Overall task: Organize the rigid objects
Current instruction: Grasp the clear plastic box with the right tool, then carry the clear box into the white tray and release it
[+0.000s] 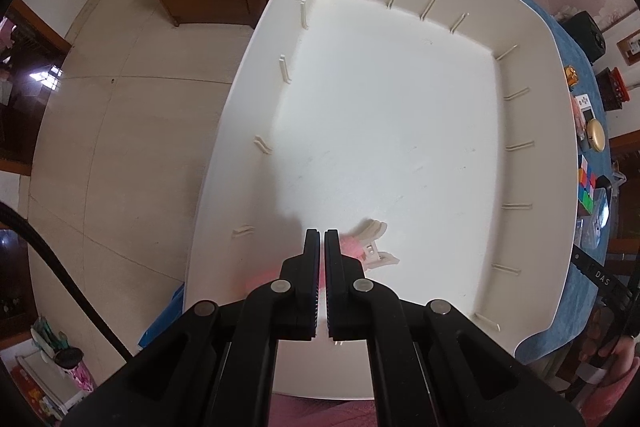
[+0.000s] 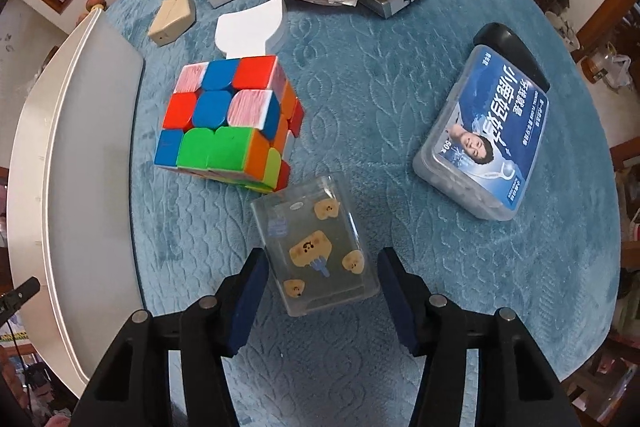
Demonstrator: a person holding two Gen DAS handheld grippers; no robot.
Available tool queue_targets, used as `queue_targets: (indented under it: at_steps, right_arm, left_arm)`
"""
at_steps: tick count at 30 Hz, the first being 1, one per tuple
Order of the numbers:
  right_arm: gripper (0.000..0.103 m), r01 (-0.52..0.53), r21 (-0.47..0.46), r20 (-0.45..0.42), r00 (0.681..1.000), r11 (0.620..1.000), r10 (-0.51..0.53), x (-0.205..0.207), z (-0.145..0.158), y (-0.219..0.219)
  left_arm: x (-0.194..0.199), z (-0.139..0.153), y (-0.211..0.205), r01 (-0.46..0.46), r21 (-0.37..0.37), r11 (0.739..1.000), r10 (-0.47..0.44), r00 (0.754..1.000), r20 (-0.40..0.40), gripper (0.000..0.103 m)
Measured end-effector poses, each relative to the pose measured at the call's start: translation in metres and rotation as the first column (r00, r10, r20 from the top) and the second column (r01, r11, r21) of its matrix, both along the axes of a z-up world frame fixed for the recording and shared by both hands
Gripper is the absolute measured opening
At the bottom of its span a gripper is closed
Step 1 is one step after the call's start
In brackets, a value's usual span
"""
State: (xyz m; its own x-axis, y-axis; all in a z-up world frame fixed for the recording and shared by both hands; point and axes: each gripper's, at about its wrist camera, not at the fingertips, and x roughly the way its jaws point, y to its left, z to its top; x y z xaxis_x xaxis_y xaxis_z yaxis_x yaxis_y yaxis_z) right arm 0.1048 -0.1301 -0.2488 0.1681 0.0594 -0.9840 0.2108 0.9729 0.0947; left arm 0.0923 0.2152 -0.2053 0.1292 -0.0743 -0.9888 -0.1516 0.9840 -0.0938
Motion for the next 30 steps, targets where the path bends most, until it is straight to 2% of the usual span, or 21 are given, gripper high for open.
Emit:
queue_targets:
  at_steps: [4, 8, 13, 16, 19, 30]
  right_arm:
    - [0.056, 0.014, 0.023, -0.003, 1.0, 1.0, -0.014, -0.001, 0.003, 0.009]
    - [0.055, 0.016, 0.048, 0.018, 1.0, 0.999, -0.017, -0.007, 0.014, 0.019]
    - [0.053, 0.009, 0.102, 0.066, 0.998, 0.995, -0.016, -0.015, 0.037, 0.04]
    - [0.053, -0.01, 0.116, 0.107, 0.994, 0.993, -0.003, -0.018, 0.054, 0.059]
    - [0.053, -0.026, 0.123, 0.151, 0.989, 0.992, 0.007, -0.021, 0.071, 0.073]
    - [0.053, -0.106, 0.122, 0.282, 0.957, 0.987, 0.068, -0.031, 0.121, 0.107]
  left_arm:
    - [0.002, 0.002, -0.005, 0.036, 0.005, 0.999, -0.036, 0.999, 0.011, 0.002]
    - [0.003, 0.008, -0.016, 0.122, 0.066, 0.99, -0.125, 0.991, 0.046, 0.002]
    - [0.004, 0.01, -0.023, 0.211, 0.092, 0.973, -0.217, 0.974, 0.06, 0.002]
    - [0.006, 0.01, -0.019, 0.227, 0.081, 0.971, -0.232, 0.971, 0.063, 0.001]
    - [0.008, 0.007, -0.011, 0.223, 0.054, 0.973, -0.226, 0.972, 0.06, 0.0]
    - [0.008, -0.007, 0.027, 0.118, -0.149, 0.982, -0.115, 0.993, 0.031, 0.0]
